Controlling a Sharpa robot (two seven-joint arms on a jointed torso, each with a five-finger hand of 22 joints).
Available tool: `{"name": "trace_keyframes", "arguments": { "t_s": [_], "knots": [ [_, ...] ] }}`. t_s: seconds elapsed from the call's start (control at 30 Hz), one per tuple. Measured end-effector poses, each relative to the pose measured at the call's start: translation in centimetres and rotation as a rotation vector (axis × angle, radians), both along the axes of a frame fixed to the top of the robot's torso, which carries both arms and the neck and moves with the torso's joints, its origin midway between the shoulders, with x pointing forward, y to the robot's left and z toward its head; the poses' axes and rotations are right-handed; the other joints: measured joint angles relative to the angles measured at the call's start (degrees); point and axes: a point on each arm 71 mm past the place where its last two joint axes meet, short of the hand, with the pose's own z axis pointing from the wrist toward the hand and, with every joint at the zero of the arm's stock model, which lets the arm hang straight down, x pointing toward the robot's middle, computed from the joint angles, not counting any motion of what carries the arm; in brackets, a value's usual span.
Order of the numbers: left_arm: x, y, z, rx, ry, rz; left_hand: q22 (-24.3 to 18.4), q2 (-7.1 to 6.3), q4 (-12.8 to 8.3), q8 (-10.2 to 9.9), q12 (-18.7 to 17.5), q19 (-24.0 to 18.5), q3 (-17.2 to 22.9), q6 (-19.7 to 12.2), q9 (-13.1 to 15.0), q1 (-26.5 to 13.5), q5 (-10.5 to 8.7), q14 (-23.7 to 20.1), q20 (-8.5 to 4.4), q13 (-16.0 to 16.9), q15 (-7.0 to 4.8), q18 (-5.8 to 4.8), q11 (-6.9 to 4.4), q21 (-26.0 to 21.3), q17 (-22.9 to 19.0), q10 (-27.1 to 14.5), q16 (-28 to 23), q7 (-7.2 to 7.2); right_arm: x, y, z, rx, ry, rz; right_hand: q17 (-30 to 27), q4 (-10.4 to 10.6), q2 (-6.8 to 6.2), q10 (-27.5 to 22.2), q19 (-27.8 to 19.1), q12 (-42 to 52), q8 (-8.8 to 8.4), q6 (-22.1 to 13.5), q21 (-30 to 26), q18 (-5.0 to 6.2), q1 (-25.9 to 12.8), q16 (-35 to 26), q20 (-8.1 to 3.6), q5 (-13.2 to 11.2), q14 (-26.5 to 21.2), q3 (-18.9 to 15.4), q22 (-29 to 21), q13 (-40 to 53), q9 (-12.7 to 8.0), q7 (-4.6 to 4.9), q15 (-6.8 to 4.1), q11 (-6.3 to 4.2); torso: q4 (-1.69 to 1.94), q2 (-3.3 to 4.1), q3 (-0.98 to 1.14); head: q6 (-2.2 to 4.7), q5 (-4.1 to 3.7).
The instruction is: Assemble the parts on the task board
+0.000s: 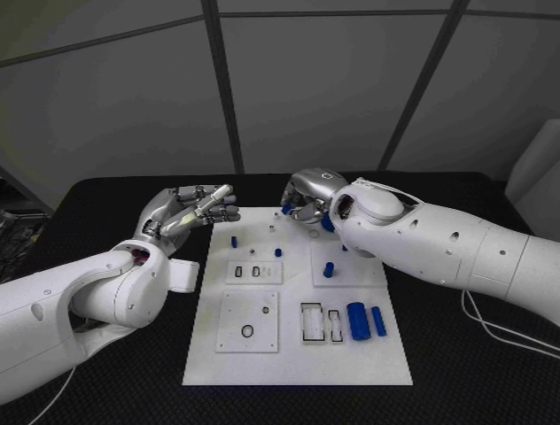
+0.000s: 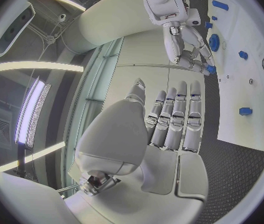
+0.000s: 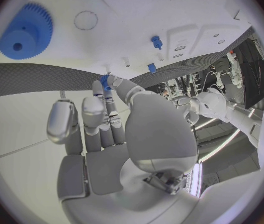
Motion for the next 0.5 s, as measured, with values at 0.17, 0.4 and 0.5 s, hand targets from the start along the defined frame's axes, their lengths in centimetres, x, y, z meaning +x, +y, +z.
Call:
{"name": "trace_keyframes", "arguments": {
  "t_s": [0.17,0.4,0.5],
  "knots": [
    [0.00,-0.09,0.01,-0.001,0.000,-0.003,0.0,0.00,0.0,0.0,0.0,0.0,0.0,0.0,0.0,0.0,0.00,0.0,0.00,0.0,0.00,0.00,0.00,0.0,0.0,0.0,0.0,0.00,0.31,0.72,-0.15,0.000,0.002,0.002,0.0,0.1,0.00,0.0,0.0,0.0,-0.15,0.0,0.0,0.00,0.0,0.0,0.00,0.0,0.0,0.1,0.1,0.0,0.0,0.00,0.00,0.00,0.12,0.08,-0.03,-0.13,0.16],
    [-0.01,-0.11,0.01,-0.001,0.001,-0.004,0.0,0.00,0.0,0.0,0.0,0.0,0.0,0.0,0.0,0.0,0.00,0.0,0.00,0.0,0.00,0.00,0.00,0.0,0.0,0.0,0.0,0.00,0.67,1.01,-0.33,-0.005,0.007,-0.005,0.0,0.1,-0.01,0.0,0.0,0.0,-0.16,0.0,0.0,0.01,0.0,0.0,0.00,0.0,0.0,0.1,0.0,0.0,0.0,0.01,0.00,0.00,0.14,0.13,-0.04,-0.35,0.43],
    [-0.01,-0.11,0.01,-0.001,0.001,-0.004,0.0,0.00,0.0,0.0,0.0,0.0,0.0,0.0,0.0,0.0,0.00,0.0,0.00,0.0,0.00,0.00,0.00,0.0,0.0,0.0,0.0,0.00,0.75,1.12,-0.39,-0.007,0.010,-0.007,0.0,0.2,-0.02,0.0,0.0,-0.1,-0.17,0.0,0.0,0.01,0.0,0.0,0.00,-0.2,0.0,0.2,0.0,0.0,0.0,0.01,0.00,0.00,0.14,0.14,-0.05,-0.43,0.49]
  ]
}}
